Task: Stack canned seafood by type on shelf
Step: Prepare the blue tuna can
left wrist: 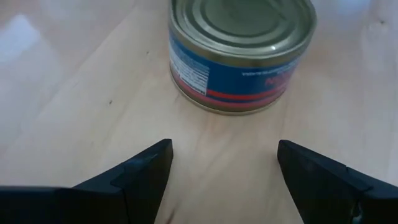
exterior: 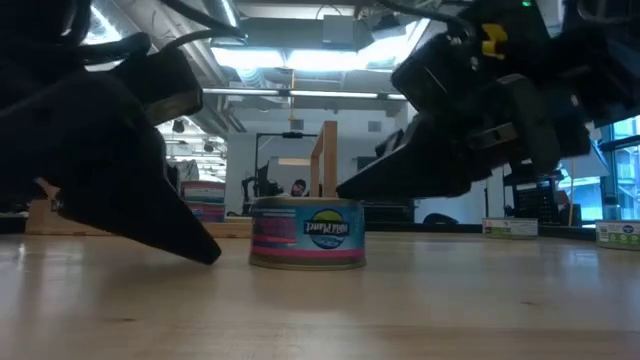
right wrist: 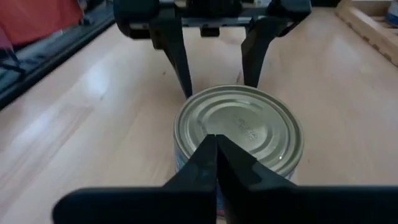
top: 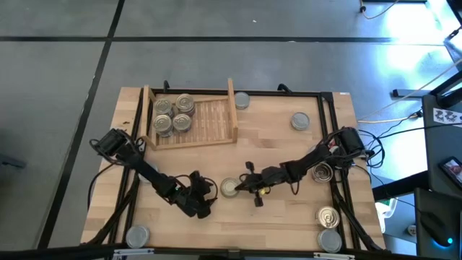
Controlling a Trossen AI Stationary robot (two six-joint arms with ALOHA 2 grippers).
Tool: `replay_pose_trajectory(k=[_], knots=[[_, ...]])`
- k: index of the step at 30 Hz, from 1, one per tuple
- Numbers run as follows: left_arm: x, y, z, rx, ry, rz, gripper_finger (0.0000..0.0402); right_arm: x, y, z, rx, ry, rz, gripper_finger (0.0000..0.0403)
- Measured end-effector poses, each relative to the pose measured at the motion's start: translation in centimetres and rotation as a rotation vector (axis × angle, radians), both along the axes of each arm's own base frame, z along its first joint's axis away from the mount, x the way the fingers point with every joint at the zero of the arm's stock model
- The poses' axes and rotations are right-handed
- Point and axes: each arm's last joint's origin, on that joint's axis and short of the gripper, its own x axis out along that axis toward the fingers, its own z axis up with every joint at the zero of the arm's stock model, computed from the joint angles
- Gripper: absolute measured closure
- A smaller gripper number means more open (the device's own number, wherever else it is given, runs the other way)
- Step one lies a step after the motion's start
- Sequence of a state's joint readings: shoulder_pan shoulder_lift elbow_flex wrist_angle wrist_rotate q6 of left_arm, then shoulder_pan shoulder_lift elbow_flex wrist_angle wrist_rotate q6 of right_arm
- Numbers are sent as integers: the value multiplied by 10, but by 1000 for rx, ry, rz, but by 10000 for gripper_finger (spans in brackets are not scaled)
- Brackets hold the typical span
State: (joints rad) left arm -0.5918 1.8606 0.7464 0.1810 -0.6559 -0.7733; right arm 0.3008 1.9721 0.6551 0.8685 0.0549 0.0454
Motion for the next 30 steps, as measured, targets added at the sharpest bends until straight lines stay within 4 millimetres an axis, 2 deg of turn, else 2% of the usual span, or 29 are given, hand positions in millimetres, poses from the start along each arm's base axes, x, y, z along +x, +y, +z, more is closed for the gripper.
replay_pose_trajectory(k=[10,19,23,30], knots=[[6,5,1,72,5,-53,109,-6,-2,-17,32,-41,-14,399],[8,4,3,134,4,-116,109,-13,-6,-20,-1,-67,-81,398],[12,3,7,128,-42,-128,109,-13,-6,-16,23,-120,-65,395],[17,0,25,142,-81,-155,109,-13,-5,13,108,-155,-29,370]])
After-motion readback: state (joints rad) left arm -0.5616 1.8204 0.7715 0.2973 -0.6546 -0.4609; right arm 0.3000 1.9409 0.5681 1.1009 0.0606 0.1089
